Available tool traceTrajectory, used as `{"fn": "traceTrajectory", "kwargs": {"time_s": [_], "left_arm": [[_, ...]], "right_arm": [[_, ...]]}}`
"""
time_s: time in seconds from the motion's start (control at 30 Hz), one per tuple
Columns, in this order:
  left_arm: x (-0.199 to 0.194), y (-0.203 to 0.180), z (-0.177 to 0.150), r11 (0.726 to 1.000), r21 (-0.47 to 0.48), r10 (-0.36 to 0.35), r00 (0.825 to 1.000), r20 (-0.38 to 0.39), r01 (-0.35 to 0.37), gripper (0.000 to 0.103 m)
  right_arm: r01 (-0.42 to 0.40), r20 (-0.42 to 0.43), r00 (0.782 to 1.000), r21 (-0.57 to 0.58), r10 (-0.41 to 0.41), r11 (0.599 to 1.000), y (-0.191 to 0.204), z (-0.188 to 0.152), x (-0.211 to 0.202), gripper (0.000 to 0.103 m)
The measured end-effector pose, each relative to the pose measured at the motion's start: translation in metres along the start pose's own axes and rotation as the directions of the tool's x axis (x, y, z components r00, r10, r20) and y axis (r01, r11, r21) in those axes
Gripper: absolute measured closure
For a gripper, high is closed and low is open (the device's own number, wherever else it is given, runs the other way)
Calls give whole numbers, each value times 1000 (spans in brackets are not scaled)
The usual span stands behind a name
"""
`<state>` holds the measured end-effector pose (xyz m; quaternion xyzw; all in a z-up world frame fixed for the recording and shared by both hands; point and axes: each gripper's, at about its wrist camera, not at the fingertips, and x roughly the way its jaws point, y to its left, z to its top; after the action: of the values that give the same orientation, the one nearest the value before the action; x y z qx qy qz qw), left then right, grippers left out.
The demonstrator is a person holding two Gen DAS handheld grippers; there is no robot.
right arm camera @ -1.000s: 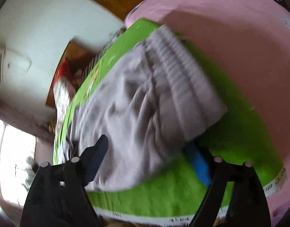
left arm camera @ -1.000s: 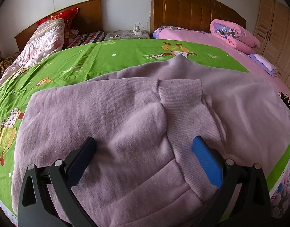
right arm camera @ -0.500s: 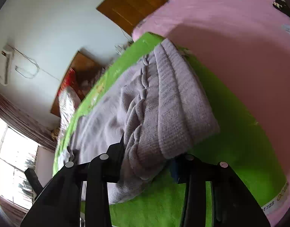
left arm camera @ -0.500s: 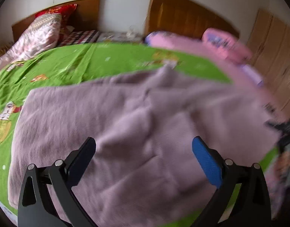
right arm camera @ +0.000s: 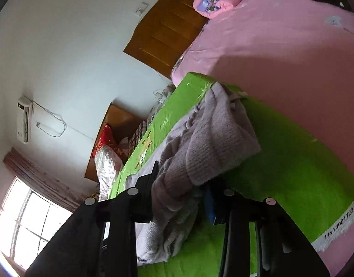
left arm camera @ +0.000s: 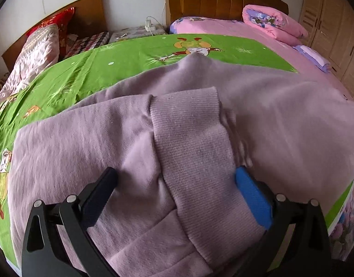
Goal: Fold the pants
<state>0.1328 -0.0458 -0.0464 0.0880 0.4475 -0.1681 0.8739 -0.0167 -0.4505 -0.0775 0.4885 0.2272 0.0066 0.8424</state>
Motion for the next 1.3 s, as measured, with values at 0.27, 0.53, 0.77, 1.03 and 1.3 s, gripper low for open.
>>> {"fn": "traceTrajectory", "kwargs": {"time_s": [0.27, 0.53, 0.77, 1.03, 1.3], "left_arm": [[-58, 48, -7, 983, -147, -94, 986, 137, 114, 2], [-136, 169, -44, 882, -443, -5, 945, 328, 158, 2], [-121, 208, -81, 818, -538, -50, 956, 288, 205, 2], [-103, 199, -86, 747, -526, -275, 909, 312, 406, 2], [-49, 145, -39, 679, -469, -569, 809, 151, 565, 2]], "right_arm": [[72, 48, 997, -249, -62, 966, 87, 6, 11, 67], [4, 6, 1000, -784, 0, 621, 284, -97, 72, 67], [-192, -209, 952, -977, -225, 95, 303, -305, 155, 70], [-219, -240, 962, -963, -130, 154, 279, -299, 145, 71], [-140, -145, 984, -989, -102, 49, 274, -326, 132, 71]]}}
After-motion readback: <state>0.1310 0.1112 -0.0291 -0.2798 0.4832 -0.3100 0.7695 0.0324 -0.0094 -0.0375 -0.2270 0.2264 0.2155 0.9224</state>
